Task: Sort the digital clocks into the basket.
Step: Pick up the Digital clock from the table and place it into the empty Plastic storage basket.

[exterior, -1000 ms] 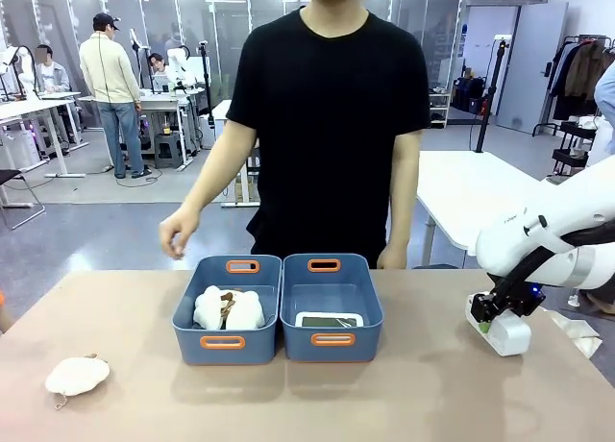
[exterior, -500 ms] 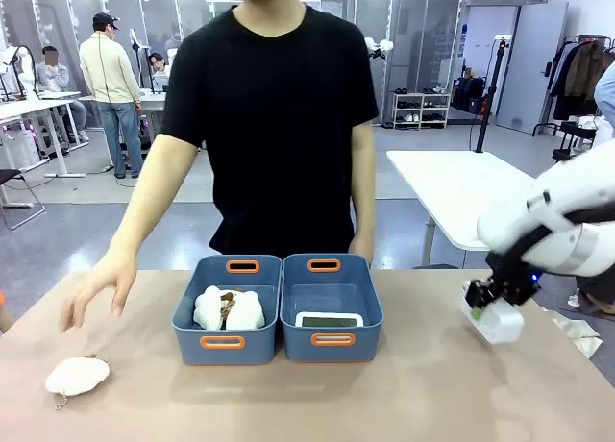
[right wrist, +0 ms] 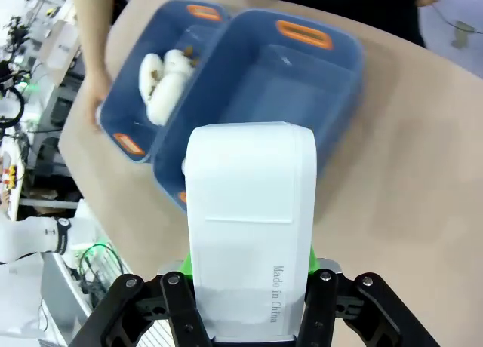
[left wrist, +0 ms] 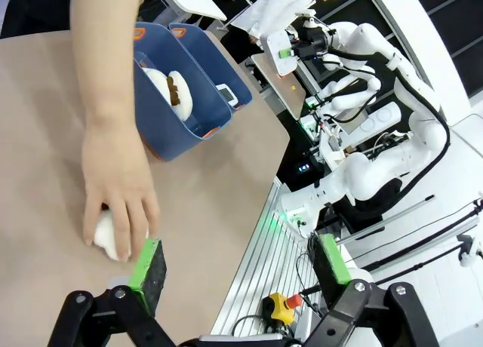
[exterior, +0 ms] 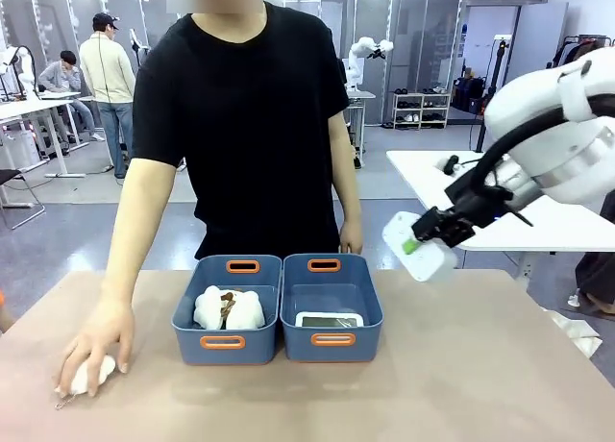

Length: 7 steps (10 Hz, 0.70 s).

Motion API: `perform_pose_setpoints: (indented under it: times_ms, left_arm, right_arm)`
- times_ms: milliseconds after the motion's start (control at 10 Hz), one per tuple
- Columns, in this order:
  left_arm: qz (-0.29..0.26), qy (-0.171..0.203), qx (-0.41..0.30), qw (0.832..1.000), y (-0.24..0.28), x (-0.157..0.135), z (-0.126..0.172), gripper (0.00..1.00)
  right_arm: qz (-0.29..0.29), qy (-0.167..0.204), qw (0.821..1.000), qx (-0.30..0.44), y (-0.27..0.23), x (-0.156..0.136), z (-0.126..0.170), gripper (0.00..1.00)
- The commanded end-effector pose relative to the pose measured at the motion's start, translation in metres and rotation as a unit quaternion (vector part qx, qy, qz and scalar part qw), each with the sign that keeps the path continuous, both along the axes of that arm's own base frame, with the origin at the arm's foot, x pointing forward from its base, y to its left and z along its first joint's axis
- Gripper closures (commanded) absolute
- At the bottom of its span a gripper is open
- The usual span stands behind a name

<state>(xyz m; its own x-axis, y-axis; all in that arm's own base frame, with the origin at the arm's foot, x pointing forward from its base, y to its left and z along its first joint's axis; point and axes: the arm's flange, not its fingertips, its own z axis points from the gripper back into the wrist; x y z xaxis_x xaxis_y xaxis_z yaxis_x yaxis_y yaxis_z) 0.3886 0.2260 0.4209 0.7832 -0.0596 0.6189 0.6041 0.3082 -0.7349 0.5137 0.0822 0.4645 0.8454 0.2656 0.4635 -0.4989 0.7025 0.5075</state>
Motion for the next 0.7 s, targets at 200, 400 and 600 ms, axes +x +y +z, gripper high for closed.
perform_pose_setpoints:
  times_ms: [200, 400, 600]
  left_arm:
    - [-0.002, 0.001, -0.001, 1.000, -0.001, -0.005, 0.001, 0.00]
    - [-0.002, 0.001, -0.001, 1.000, -0.001, -0.005, 0.001, 0.00]
    - [-0.002, 0.001, -0.001, 1.000, -0.001, -0.005, 0.001, 0.00]
  right_arm:
    - [-0.049, 0.023, 0.998, 0.013, 0.086, 0.050, -0.047, 1.00]
    - [-0.066, 0.046, 0.997, 0.022, 0.104, 0.053, -0.054, 1.00]
    - [-0.070, 0.063, 0.996, 0.005, 0.106, 0.054, -0.068, 1.00]
